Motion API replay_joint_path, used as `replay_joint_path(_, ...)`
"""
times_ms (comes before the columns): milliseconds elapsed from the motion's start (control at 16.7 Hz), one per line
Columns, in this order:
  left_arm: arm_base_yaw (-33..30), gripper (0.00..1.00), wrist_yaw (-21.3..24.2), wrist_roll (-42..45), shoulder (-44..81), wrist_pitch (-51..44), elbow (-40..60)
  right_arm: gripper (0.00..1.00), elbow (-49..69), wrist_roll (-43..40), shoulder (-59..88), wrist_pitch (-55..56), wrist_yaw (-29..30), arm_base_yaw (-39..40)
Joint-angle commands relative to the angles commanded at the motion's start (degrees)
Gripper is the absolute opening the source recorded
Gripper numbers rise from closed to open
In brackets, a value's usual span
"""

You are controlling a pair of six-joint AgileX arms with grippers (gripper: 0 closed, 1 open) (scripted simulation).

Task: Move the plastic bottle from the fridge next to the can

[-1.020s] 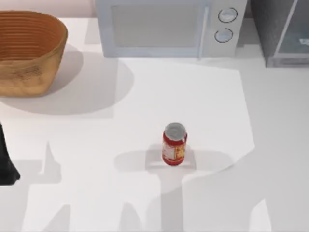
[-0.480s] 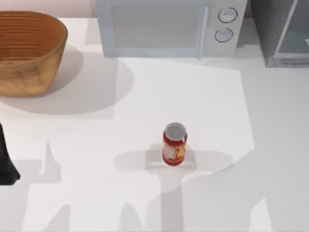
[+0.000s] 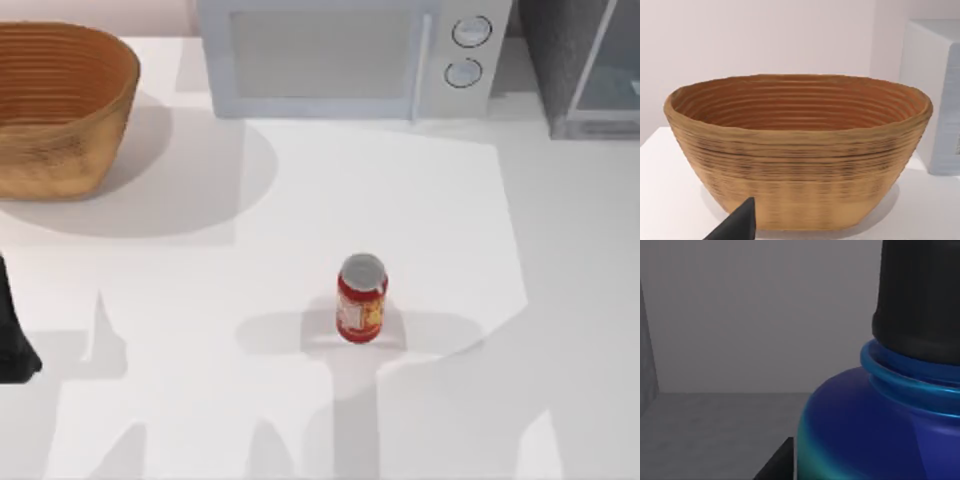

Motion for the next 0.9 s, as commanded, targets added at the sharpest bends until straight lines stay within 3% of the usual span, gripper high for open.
replay_joint_path(480, 0.0, 1.0, 0.0, 0.0, 0.0, 0.0, 0.0, 0.0, 0.0, 0.1, -0.3, -0.2, 0.0, -0.2)
replay_joint_path(900, 0.0, 1.0, 0.0, 0.0, 0.0, 0.0, 0.0, 0.0, 1.2, 0.2, -7.2, -8.3, -0.1, -0.2)
